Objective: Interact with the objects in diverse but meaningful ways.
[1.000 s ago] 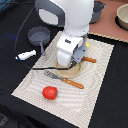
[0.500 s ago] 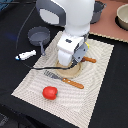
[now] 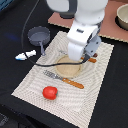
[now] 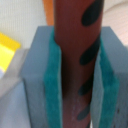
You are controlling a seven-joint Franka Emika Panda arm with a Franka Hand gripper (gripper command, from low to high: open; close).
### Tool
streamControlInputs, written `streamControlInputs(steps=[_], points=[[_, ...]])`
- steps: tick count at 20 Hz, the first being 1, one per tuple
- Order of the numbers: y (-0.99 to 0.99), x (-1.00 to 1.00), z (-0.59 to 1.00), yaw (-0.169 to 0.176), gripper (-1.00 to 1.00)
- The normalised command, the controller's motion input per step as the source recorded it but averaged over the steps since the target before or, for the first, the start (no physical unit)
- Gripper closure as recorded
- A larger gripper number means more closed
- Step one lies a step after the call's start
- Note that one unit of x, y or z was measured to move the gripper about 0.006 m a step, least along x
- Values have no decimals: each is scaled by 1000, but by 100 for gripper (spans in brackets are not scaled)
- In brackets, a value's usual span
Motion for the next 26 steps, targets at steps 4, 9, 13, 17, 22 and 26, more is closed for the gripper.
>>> streamControlInputs(steps=[4,9,13,17,22,26], points=[[116,-959,-96,117,100],[10,-999,-517,52,100],[129,-1000,-519,14,100],[424,-949,-456,9,100],[717,-703,-95,30,100],[664,-581,-252,57,100]])
